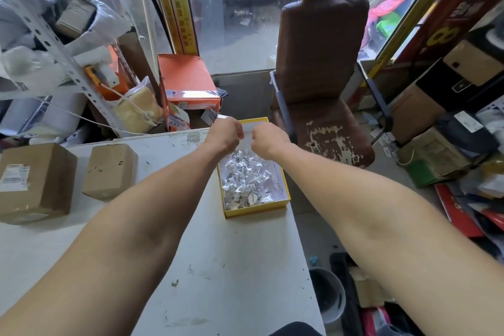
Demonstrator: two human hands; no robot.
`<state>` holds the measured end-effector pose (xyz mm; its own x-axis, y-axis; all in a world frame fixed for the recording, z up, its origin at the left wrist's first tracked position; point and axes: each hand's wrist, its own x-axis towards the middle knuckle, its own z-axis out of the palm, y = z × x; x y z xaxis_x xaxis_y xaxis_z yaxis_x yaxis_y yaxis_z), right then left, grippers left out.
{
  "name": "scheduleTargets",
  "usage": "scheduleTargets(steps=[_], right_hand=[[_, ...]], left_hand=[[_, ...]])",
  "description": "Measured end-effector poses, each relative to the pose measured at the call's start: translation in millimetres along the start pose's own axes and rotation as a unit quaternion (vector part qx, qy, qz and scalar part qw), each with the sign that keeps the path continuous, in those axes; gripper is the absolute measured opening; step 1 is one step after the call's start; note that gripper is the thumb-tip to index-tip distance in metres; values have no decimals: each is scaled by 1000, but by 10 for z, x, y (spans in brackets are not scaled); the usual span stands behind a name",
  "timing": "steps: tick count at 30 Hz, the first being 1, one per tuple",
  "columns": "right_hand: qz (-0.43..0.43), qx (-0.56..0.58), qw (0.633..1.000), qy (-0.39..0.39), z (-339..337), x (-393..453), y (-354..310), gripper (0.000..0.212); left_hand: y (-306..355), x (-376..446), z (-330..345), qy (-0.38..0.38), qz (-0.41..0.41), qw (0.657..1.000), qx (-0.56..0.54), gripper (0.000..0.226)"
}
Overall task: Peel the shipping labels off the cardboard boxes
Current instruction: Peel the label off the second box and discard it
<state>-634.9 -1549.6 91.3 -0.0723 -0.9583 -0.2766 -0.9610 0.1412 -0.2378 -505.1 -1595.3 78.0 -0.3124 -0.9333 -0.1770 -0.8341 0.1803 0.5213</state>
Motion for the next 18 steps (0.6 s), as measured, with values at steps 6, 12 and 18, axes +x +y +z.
scheduleTargets(steps=[6, 12, 18], right_hand=[[-4, -13, 1000, 0, -65, -127, -70, 22], [-5, -29, 1000, -2, -68, -362, -292, 14], [-26, -31, 999, -10, 171, -722, -772, 22]], left_hand=[[2, -126, -75, -26, 24, 998, 49, 18], [-203, -544, -235, -100, 43, 987, 115, 48], [-657, -1081, -374, -127, -10, 979, 160, 64]])
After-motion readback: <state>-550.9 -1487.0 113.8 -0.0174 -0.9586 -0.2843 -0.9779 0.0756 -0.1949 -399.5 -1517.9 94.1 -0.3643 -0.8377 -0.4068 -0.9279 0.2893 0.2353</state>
